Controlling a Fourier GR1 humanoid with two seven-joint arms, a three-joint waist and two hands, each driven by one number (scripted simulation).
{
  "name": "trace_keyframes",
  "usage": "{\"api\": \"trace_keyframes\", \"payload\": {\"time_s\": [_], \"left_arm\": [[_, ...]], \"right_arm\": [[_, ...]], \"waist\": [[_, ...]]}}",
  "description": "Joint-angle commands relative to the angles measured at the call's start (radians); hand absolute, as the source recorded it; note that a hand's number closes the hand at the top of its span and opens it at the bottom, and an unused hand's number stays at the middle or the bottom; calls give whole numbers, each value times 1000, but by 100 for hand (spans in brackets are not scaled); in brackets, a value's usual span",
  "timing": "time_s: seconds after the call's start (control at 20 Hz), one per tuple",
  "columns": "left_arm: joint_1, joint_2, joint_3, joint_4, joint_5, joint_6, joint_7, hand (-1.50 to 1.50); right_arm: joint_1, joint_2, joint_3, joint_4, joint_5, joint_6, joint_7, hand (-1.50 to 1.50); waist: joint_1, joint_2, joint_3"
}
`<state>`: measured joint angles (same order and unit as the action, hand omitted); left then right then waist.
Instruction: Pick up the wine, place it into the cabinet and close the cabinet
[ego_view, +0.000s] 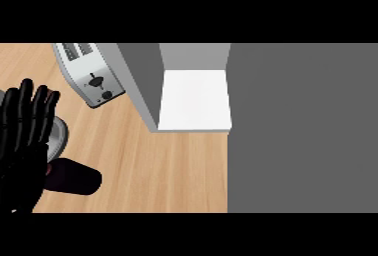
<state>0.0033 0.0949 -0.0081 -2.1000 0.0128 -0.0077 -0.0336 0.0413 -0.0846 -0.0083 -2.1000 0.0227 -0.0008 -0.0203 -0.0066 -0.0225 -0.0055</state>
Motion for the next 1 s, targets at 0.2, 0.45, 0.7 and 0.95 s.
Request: {"api": "trace_keyframes", "payload": {"time_s": [0.2, 0.45, 0.7, 0.95], "left_arm": [[275, 118, 210, -62, 296, -254, -131, -150], [299, 153, 321, 25, 602, -314, 7, -150], [391, 133, 322, -168, 674, -265, 144, -150], [393, 182, 401, -257, 798, -217, 271, -150]], "right_arm": [[115, 5, 30, -124, -36, 43, 18, -150], [114, -31, 152, -224, -112, 131, 179, -150], [57, -73, 127, -387, -178, 104, 399, -150], [-30, -61, 154, -497, -143, 20, 562, -150]], "waist": [[16, 19, 4], [25, 18, 3], [16, 20, 5], [13, 20, 5]]}}
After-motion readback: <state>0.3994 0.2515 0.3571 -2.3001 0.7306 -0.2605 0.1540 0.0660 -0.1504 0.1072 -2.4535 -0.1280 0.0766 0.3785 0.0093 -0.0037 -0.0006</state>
